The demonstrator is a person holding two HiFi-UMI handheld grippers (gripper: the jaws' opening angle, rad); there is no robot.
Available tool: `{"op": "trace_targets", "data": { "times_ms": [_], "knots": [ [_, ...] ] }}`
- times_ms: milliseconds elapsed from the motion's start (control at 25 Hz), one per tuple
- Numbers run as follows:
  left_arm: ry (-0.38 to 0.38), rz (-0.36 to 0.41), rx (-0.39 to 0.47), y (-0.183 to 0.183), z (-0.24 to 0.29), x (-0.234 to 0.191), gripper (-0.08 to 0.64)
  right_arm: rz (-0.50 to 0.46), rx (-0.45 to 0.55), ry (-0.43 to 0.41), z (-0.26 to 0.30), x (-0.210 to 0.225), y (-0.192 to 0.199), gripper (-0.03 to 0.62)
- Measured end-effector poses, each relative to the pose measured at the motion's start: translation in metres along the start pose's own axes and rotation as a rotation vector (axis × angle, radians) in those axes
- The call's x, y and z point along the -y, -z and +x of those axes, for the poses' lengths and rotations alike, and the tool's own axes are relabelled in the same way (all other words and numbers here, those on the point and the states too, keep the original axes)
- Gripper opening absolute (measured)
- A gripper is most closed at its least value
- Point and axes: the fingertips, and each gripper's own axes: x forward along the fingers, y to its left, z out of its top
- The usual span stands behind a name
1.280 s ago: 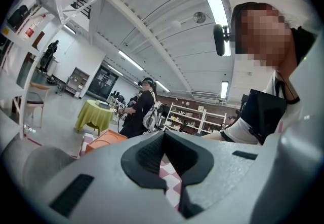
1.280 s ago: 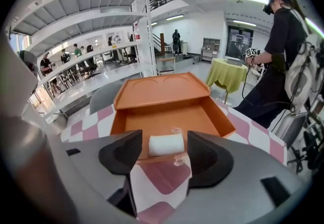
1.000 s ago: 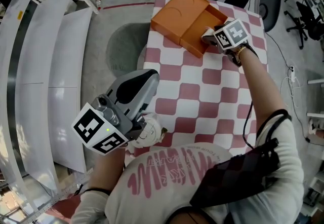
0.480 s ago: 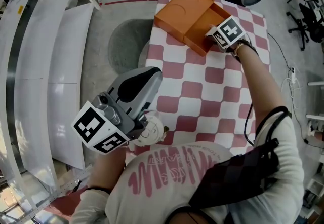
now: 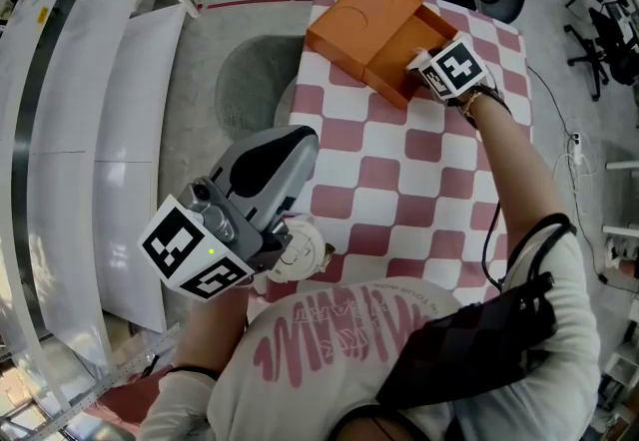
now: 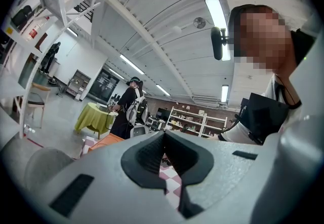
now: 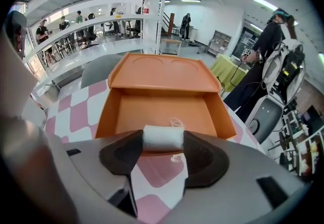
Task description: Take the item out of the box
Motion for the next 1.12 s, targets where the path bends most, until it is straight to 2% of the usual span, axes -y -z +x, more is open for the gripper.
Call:
{"op": "trace_targets", "data": {
  "times_ms": [560,1120],
  "knots": [
    [0.012,-0.002,0.02,-0.009,-0.009,0.01,0.008,0.008,0.025,0.056,-0.012,-0.003,-0.004,0.249],
    [0.024,-0.004,0.018,-0.009,-0.01,0.012,0.008,0.072,0.118,0.125,-0.02,0.006,-0.008,0.247]
  ]
}}
